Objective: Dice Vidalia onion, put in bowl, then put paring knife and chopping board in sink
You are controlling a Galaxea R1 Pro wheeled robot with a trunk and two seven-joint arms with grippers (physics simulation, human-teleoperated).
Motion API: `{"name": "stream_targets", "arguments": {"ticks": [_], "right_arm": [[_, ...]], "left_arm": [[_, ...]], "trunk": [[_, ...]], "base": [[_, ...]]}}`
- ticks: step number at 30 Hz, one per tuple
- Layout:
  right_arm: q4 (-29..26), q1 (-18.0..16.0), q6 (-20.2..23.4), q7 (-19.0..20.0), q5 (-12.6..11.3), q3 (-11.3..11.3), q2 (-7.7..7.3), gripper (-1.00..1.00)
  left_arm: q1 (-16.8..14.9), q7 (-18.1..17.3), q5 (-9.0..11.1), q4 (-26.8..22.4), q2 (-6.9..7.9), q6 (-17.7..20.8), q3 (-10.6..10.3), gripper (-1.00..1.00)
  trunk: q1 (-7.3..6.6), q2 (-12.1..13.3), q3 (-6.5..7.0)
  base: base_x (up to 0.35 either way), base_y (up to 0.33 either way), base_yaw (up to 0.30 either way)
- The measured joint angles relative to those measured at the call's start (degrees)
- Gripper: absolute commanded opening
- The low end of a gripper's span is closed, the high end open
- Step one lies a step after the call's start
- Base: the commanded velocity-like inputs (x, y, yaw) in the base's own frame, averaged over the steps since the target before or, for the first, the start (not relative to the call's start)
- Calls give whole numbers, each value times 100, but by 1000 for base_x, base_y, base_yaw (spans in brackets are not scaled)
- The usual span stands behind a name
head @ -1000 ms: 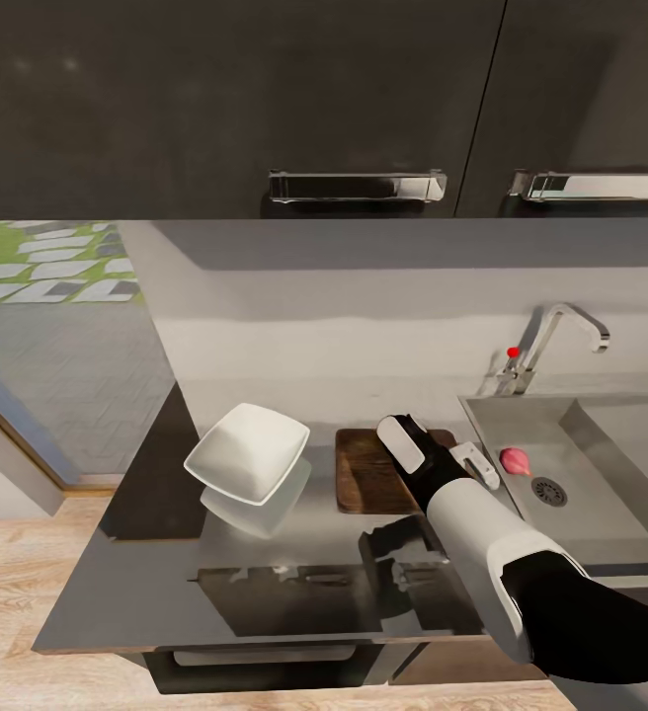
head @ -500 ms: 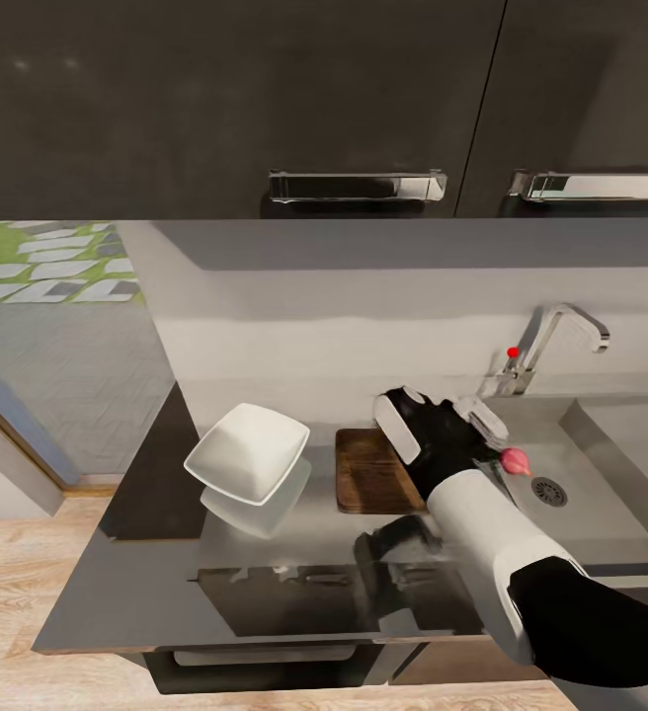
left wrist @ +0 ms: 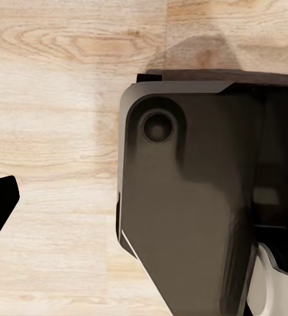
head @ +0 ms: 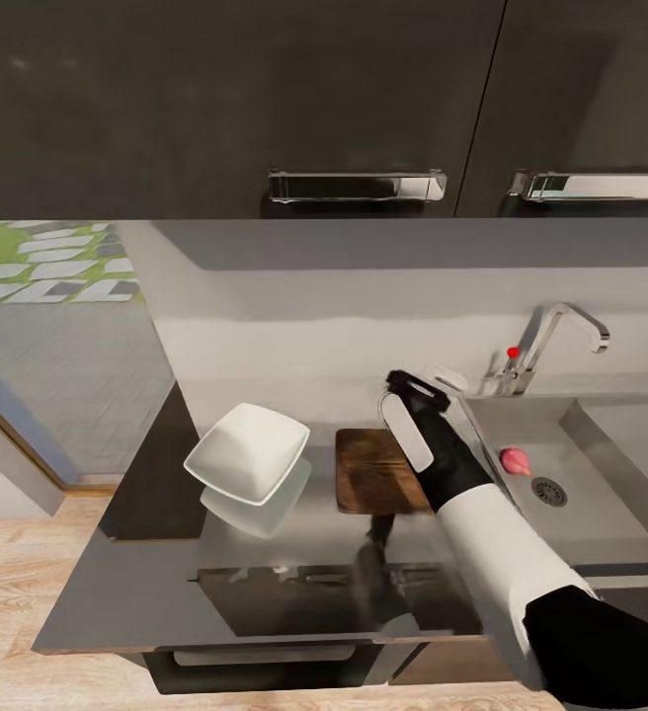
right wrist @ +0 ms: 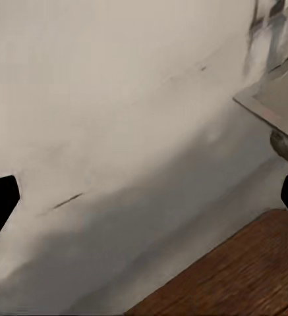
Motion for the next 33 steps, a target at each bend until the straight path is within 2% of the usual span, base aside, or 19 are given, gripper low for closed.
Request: {"name": "stream_targets", "arguments": {"ticks": [1, 2, 4, 5, 6, 7, 8, 10, 11, 13, 17, 19, 25, 33], "right_arm": [[-10, 61, 24, 401, 4, 0, -131, 100], [-21, 161, 42, 972, 11, -1, -339, 100], [-50, 330, 48, 1718, 19, -1, -628, 100], [-67, 381, 46, 1916, 23, 1, -704, 100], [-144, 534, 36, 2512, 63, -7, -903, 100], [-182, 596, 33, 2737, 86, -7, -975, 100], [-249, 717, 29, 3141, 146, -8, -1091, 100], [-325, 901, -3, 3692, 289, -6, -1226, 100], [-343, 957, -25, 3849, 356, -5, -1257, 100], [-385, 1094, -192, 4236, 665, -5, -1318, 100], [-429, 1252, -616, 4419, 1189, -5, -1323, 100], [-649, 1328, -753, 4455, 1354, -9, -1319, 100], [-997, 1502, -807, 4466, 1431, -10, -1338, 100], [-1074, 1596, -820, 4474, 1434, -10, -1340, 100]], "left_arm": [[0, 0, 0, 0, -1, 0, 0, 100], [1, 0, 0, -1, 1, 0, 0, 100], [0, -1, 0, -1, 0, -1, 0, 100], [0, -3, 0, 0, -2, -3, -2, 100], [2, -4, 1, -2, -3, -6, -6, 100], [1, -5, 0, -2, -4, -9, -9, 100], [1, -5, 0, -2, -4, -14, -15, 100], [1, -5, 0, 2, -8, -19, -25, 100], [1, -6, 0, 5, -9, -20, -27, 100], [1, -7, 0, 14, -12, -22, -32, 100], [1, -8, 0, 20, -14, -28, -35, 100], [1, -8, -1, 22, -14, -31, -36, 100], [1, -8, 0, 25, -14, -32, -35, 100], [1, -8, 0, 24, -14, -32, -35, 100]], "trunk": [[0, 0, 0], [0, 0, 0], [0, 0, 0], [0, 0, 0], [0, 0, -1], [0, 0, 0], [0, 0, -1], [0, 0, -1], [0, 0, 0], [0, 0, 0], [1, 0, 0], [2, -1, 0], [3, 0, 0], [3, 0, 0]], "base": [[0, 0, 0], [0, 0, 0], [0, 0, 0], [0, 0, 0], [0, 0, 0], [0, 0, 0], [0, 0, 0], [0, 0, 0], [0, 0, 0], [-2, 0, 0], [-48, 0, 0], [-154, 0, 0], [-237, 0, 0], [-312, 0, 0]]}}
